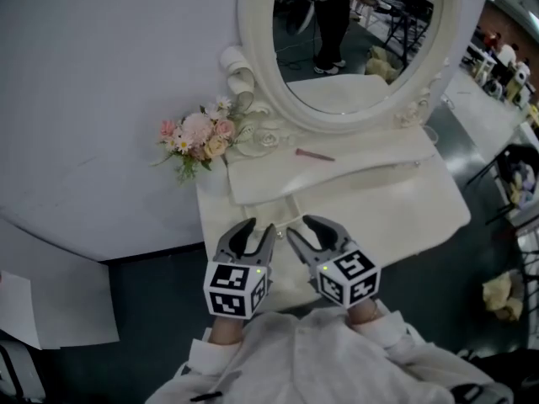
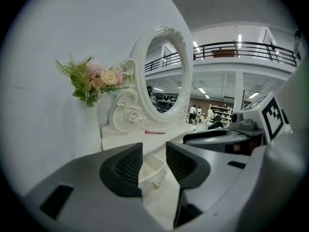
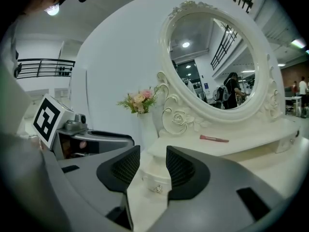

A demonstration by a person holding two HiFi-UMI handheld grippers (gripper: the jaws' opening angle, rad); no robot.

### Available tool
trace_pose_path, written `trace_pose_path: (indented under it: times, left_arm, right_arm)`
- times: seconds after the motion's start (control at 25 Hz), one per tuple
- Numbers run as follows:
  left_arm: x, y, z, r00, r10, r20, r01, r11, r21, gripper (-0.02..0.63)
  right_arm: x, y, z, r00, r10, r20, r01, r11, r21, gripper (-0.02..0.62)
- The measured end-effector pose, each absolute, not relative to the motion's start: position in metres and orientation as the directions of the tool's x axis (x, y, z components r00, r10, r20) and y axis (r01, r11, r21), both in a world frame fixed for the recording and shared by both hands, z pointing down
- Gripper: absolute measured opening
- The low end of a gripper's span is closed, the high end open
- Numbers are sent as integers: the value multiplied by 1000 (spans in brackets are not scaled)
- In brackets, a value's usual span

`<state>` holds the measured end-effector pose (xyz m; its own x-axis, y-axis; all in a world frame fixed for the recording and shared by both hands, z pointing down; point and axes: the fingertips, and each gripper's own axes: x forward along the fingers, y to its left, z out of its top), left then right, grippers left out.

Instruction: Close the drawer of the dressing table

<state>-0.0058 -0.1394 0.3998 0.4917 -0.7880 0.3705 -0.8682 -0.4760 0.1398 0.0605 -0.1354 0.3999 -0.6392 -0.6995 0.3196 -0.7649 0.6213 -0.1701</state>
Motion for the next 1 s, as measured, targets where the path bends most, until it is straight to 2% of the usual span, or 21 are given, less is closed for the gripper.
trace_pose_path:
  times: [0.28, 0.68, 1.0]
  left_arm:
    - [-7, -153, 416, 434, -802, 409, -899, -414, 142, 132]
    - [-15, -153, 433, 390, -798, 460, -920, -364, 147, 141]
    - [-23, -150, 462, 367, -771, 520, -927, -347, 140, 184]
  right_arm:
    - [60, -156, 410, -690, -645, 328, -717, 671, -189, 146]
    - [69, -166, 427, -694, -624, 360, -713, 666, -220, 146]
    - [75, -165, 455, -678, -598, 428, -719, 662, -212, 163]
